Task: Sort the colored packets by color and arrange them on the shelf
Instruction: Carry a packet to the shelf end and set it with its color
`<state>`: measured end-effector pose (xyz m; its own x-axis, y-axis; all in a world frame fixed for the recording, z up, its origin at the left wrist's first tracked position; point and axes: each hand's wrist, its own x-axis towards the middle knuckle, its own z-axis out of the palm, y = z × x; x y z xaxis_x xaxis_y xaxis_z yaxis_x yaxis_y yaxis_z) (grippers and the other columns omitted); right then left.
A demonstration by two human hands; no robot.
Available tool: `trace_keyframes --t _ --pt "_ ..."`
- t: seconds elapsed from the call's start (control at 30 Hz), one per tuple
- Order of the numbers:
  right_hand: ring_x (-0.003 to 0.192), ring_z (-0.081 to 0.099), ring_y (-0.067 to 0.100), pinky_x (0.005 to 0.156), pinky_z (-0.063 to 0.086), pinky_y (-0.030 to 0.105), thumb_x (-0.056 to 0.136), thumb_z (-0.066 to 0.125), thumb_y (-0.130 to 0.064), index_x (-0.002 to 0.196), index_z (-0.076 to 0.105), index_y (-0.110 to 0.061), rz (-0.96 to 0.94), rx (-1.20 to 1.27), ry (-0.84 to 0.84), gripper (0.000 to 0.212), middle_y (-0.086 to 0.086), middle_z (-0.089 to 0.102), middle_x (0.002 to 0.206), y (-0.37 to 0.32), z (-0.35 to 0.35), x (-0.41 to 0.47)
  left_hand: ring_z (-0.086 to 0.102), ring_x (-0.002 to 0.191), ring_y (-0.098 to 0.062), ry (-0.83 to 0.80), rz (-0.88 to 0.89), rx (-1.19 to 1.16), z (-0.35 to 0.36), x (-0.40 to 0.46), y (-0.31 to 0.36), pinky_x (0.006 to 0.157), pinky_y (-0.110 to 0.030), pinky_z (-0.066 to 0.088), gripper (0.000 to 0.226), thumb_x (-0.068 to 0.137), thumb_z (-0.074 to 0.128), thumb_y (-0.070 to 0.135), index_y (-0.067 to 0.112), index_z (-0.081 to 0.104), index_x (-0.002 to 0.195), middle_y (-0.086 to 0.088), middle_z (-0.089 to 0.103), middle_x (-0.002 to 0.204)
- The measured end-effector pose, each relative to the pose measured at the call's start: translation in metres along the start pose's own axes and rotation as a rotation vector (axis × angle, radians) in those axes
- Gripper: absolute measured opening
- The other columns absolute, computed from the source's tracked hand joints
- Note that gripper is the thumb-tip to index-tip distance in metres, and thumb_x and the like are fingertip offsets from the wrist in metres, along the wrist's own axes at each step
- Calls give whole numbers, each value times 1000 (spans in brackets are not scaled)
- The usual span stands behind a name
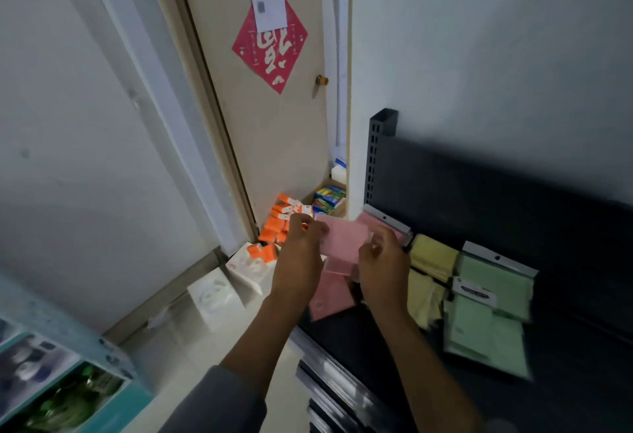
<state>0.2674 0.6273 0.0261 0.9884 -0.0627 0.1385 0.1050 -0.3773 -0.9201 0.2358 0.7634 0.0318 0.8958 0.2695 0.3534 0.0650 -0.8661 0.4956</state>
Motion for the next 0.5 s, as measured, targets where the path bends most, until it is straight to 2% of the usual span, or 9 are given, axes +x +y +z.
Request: trace_keyframes --t 0.07,0.17,0.23,0.33,0.43,0.5 --pt "107 61 30 87 49 31 96 53 -10 125 63 -14 -13 -63 18 30 14 65 118 2 0 10 62 96 -29 -25 58 -24 8 14 2 80 -34 52 45 83 54 -12 8 64 122 -14 47 133" --pt "117 52 31 98 45 33 96 50 -8 128 61 -13 1 -148 22 34 18 54 126 3 1 23 62 104 -33 -41 166 -45 29 37 -2 86 -39 54 36 89 49 -1 5 65 121 -17 51 135" --pt "119 47 28 98 40 27 95 49 -6 132 58 -14 30 -195 18 39 17 48 128 4 3 31 60 111 -35 -73 218 -70 42 52 -6 92 -43 54 40 90 39 12 4 65 120 -18 52 134" --pt "123 42 27 99 39 27 95 48 -5 137 55 -11 38 -285 48 43 17 49 131 3 9 42 60 108 -32 -138 300 -114 56 69 -11 89 -38 53 50 90 29 23 4 63 122 -17 52 132" --pt "128 39 28 104 44 40 95 44 -8 134 55 -9 52 -356 73 41 16 50 134 6 19 53 62 103 -30 -231 316 -153 63 81 -17 81 -31 51 40 92 40 16 6 60 125 -15 49 136" --pt "124 44 30 105 42 42 94 32 -22 124 59 -9 109 -453 73 42 16 57 130 12 28 59 64 97 -29 -295 344 -134 72 88 -25 78 -27 47 35 93 50 6 8 60 126 -14 49 134"
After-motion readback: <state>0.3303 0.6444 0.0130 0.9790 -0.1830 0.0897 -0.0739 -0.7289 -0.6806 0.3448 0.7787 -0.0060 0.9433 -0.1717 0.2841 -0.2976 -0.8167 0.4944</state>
